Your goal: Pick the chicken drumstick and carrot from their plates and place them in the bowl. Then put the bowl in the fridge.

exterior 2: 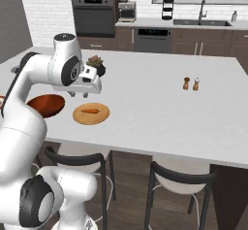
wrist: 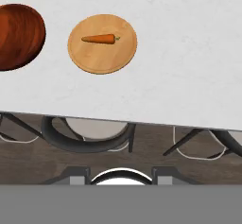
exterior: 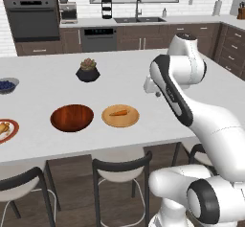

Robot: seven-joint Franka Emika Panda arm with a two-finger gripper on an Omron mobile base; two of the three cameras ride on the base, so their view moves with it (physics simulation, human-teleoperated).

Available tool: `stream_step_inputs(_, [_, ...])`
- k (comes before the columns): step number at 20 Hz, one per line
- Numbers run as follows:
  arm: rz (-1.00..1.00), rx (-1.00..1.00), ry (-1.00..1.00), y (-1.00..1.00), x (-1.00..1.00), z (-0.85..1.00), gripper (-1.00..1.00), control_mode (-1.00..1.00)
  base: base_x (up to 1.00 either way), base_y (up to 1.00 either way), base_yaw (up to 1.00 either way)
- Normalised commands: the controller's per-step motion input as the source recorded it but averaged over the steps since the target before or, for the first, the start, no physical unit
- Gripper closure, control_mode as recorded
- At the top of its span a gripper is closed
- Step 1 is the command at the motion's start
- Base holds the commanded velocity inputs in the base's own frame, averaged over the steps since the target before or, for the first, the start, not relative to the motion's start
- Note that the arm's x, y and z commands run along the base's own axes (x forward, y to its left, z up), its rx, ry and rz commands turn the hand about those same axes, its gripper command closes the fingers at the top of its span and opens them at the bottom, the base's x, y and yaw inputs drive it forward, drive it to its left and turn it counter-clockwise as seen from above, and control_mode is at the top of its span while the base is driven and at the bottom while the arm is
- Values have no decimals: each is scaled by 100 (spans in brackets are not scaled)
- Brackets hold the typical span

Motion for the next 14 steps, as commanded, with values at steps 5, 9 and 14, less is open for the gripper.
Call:
stream_step_inputs(5, [1, 0, 0, 0, -38, 0, -100, -100, 0, 0, 0])
stream_step_inputs(9, [1, -2, 0, 0, -76, 0, -100, -100, 0, 0, 0])
stream_step_inputs(14, [19, -7, 0, 4, -35, -8, -100, -100, 0, 0, 0])
